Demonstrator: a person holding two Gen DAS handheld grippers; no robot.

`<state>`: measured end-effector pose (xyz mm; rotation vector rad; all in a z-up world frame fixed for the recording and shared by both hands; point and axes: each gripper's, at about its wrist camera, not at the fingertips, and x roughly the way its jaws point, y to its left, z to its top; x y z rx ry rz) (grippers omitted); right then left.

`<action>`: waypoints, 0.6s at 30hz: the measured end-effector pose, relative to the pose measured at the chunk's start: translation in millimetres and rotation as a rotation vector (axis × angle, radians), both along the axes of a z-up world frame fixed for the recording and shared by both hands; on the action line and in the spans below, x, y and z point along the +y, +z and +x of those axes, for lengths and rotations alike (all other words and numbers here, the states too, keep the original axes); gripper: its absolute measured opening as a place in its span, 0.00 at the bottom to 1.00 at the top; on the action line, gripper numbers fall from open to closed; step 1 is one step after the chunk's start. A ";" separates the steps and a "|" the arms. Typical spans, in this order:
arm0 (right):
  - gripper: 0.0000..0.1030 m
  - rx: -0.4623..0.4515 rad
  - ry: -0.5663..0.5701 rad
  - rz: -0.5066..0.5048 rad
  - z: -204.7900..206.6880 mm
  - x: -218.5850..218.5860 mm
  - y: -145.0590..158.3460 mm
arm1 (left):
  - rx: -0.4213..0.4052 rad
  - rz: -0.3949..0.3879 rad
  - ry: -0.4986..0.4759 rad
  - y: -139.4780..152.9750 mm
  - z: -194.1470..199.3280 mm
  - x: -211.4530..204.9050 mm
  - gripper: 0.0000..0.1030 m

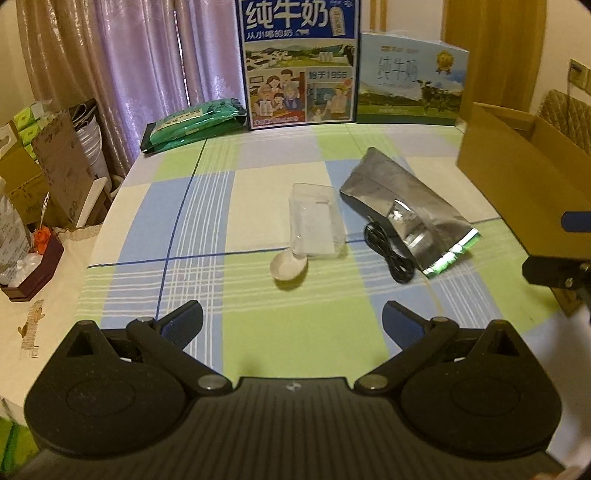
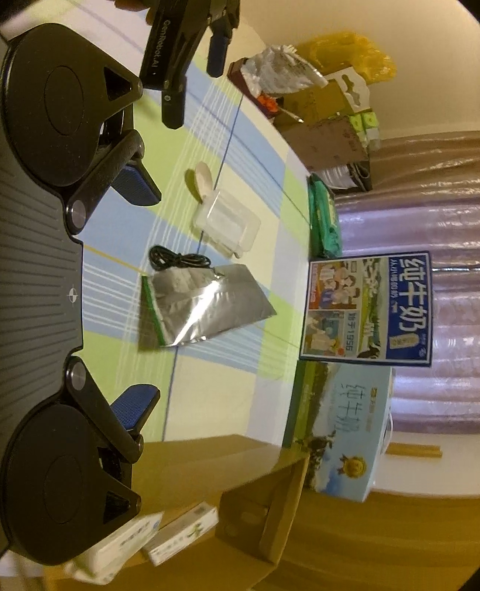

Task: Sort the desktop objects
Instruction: 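Lower the right tool toward the silver foil bag while the left tool approaches the spoon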

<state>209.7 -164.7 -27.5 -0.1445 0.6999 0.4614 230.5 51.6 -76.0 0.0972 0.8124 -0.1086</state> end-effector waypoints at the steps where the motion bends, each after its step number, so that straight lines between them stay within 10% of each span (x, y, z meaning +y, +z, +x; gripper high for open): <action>1: 0.98 -0.008 0.003 -0.006 5.3 1.7 -4.3 | -0.001 -0.006 0.001 -4.1 5.8 -0.1 0.99; 18: 0.95 0.080 0.079 -0.036 83.8 24.8 -53.1 | 0.014 0.003 -0.118 -52.2 72.7 -4.3 0.91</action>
